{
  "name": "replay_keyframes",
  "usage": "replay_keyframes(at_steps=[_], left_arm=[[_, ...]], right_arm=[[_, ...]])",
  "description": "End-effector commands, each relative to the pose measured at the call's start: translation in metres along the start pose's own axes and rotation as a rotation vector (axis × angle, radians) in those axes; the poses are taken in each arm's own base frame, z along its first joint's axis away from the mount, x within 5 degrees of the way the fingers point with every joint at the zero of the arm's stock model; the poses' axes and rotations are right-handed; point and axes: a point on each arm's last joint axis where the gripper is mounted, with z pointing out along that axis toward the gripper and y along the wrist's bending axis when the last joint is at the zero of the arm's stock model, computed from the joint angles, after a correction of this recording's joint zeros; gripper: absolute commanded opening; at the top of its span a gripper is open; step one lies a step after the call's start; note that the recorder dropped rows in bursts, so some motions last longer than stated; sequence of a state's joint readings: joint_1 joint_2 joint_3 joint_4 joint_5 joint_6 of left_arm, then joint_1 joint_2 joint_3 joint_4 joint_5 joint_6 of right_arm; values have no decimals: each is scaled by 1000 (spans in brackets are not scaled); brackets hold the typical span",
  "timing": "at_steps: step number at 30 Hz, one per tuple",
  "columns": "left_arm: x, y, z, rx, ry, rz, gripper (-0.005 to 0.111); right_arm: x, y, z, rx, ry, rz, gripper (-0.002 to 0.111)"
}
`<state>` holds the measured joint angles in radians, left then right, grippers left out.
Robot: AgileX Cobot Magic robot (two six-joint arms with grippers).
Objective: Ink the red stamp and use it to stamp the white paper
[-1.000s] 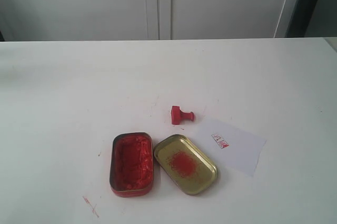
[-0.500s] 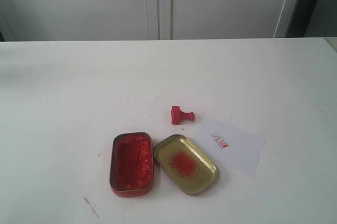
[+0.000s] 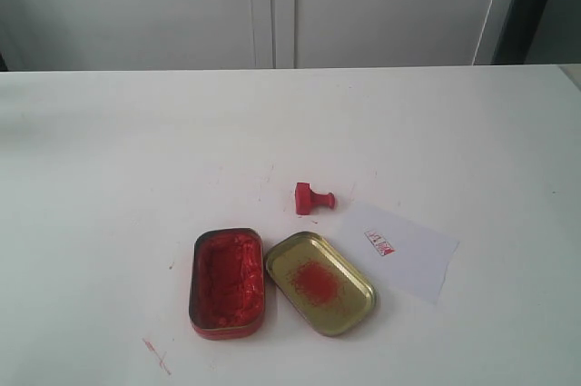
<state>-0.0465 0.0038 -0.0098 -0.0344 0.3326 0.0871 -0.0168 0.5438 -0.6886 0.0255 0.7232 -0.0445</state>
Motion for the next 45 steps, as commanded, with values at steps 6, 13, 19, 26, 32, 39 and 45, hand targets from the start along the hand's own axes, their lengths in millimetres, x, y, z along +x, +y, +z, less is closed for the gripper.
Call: replay_keyframes(at_steps=[6,13,19,26,32,39,45], left_arm=[[3,-1,1,7,6,-2,0],[3,-1,1,7,6,-2,0],[3,-1,1,7,6,-2,0],[3,-1,1,7,6,-2,0],[3,-1,1,7,6,-2,0],[3,-1,1,7,6,-2,0],[3,-1,1,7,6,-2,0]], right_arm=[[0,-1,0,5,-13,4,0],[0,-1,0,5,-13,4,0],[0,-1,0,5,-13,4,0],[1,0,-12,6,-62,3,0],[7,1,-44,9,-199,2,0],[15,1,-68,11,-309,0,0],[15,1,-70,11,-316,0,0]])
